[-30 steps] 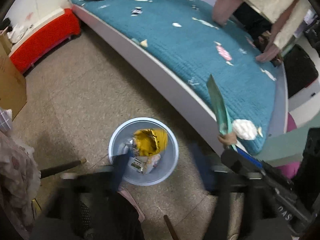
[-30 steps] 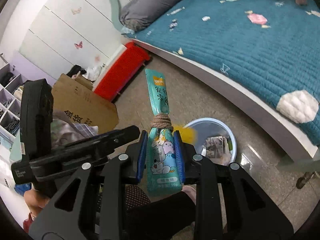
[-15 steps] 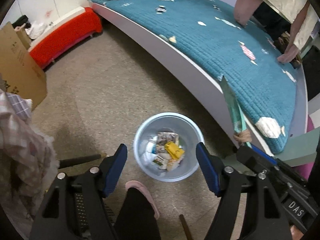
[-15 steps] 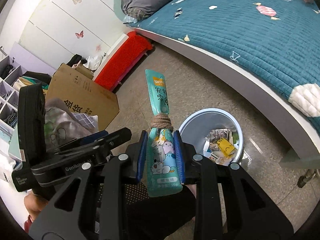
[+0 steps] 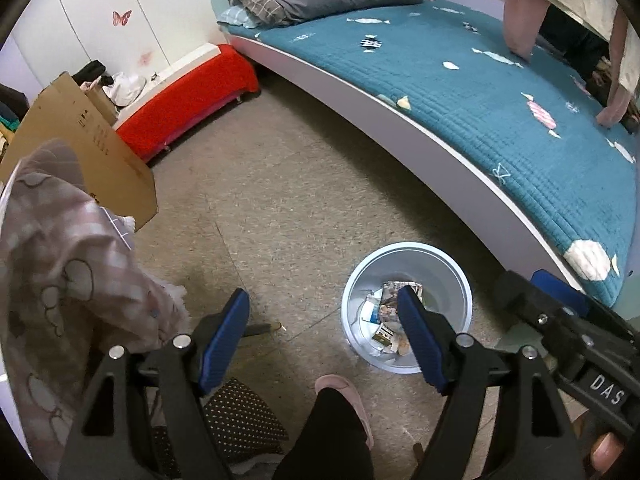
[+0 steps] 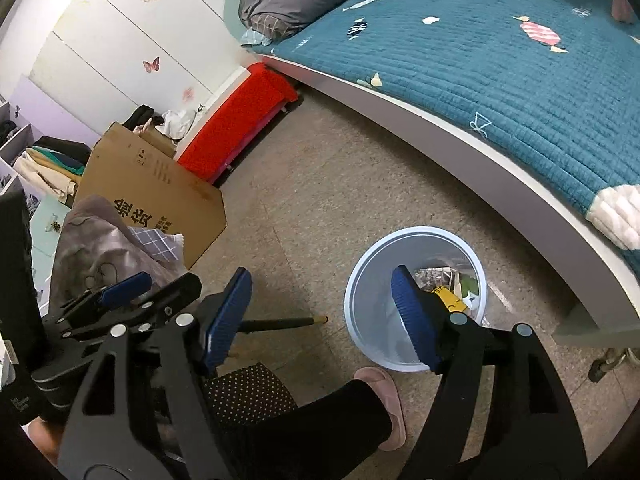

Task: Collect trash
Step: 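Open both grippers over the bucket to release box and pouch, then move both tools back to the table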

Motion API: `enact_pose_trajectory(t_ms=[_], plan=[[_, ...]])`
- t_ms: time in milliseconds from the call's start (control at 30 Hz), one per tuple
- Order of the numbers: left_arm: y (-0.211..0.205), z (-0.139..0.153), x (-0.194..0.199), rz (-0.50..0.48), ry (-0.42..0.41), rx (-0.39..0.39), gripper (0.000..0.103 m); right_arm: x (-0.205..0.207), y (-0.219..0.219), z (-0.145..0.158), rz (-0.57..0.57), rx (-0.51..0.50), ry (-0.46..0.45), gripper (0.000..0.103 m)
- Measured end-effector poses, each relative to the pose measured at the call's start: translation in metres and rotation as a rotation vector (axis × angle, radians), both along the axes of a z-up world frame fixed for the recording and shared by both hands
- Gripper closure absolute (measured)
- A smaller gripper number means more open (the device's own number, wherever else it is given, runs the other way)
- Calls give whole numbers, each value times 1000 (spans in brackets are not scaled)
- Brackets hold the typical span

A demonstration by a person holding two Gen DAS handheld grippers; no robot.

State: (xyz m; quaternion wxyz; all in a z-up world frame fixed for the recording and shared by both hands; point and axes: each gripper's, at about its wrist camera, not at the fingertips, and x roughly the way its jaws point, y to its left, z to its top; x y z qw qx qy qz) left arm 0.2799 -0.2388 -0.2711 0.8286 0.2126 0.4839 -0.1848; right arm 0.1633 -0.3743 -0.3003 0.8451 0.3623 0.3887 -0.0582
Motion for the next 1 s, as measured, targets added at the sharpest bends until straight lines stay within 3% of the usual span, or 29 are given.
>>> enact_pose_trajectory(t_ms=[133, 300, 600, 767, 1000], plan=[[3, 12, -9, -3, -18, -6, 28, -8, 3, 12, -1, -4, -3, 31], [15, 34, -23, 6, -35, -55, 28, -22, 16, 48, 24, -30, -48, 31], [74, 124, -73, 30, -219, -212, 28, -52, 59, 146, 115, -143, -242, 31], [145, 173, -90, 76, -339, -249, 21, -53, 105, 185, 206, -184, -312, 29], [274, 201, -82, 298, -406, -228, 20, -22, 204, 217, 402, -229, -354, 27]])
